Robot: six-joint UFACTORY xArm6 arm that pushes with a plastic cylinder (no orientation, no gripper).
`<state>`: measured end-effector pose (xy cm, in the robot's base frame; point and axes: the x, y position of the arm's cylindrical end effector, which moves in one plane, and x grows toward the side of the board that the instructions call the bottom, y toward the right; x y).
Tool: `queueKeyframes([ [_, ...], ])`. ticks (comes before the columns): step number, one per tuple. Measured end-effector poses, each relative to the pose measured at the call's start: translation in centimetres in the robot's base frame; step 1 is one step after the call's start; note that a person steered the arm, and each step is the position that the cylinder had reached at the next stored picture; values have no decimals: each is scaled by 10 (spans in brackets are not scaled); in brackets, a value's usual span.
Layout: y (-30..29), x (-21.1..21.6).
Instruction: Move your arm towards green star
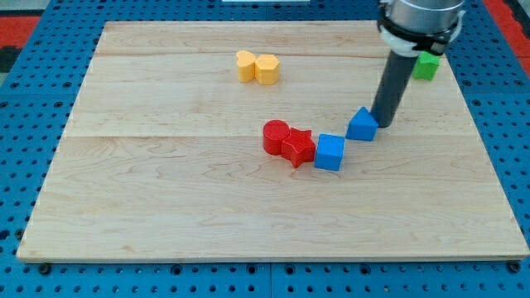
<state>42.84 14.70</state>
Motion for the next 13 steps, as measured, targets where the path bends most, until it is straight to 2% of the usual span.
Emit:
queueKeyframes([
  [2,-54,21],
  [3,-38,9],
  [4,15,-25],
  [6,153,-58],
  [7,197,-84],
  [9,196,-140],
  [10,189,-153],
  [13,188,-110],
])
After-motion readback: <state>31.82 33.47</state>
